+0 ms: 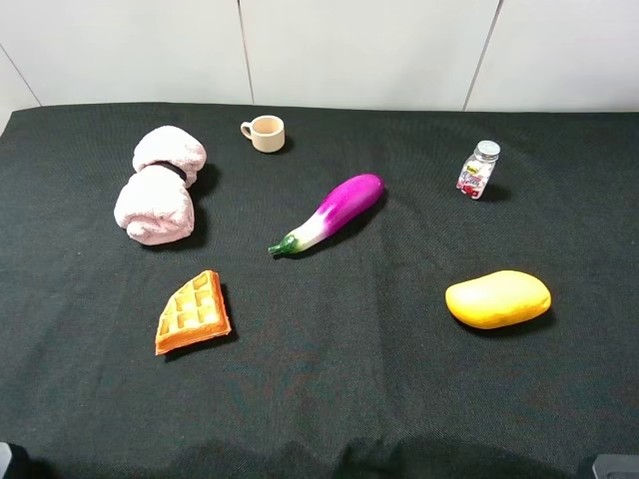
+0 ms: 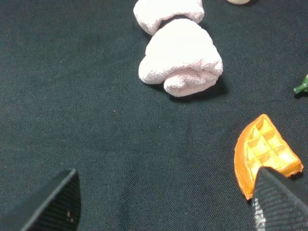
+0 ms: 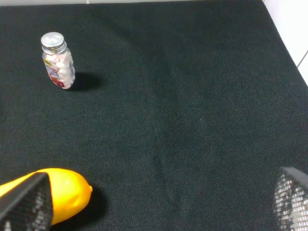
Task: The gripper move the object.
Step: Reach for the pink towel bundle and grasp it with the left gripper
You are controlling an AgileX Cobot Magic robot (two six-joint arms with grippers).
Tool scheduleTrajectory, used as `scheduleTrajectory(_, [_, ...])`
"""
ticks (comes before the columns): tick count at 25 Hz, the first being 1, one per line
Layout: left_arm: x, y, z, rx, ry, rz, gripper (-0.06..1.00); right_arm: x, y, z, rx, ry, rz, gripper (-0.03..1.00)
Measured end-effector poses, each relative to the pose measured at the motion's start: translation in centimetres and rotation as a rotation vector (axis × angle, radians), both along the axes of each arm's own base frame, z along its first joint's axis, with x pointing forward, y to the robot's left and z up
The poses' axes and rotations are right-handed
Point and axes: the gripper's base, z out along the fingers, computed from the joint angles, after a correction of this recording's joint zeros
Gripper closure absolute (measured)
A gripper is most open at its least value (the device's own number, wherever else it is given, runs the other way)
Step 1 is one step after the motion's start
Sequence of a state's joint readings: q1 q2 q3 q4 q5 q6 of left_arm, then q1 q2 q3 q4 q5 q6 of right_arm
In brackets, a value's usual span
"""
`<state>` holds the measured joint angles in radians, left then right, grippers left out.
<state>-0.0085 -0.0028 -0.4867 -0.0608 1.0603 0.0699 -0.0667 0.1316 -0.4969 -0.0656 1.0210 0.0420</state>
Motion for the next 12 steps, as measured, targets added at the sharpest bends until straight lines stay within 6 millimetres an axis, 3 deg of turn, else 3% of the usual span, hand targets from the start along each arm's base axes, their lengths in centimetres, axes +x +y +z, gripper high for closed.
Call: scheduleTrajectory(12, [0.0,0.0,0.0,0.0,0.0,0.0,0.18,0.0,0.0,0.0,0.0,0.0,0.0,0.27])
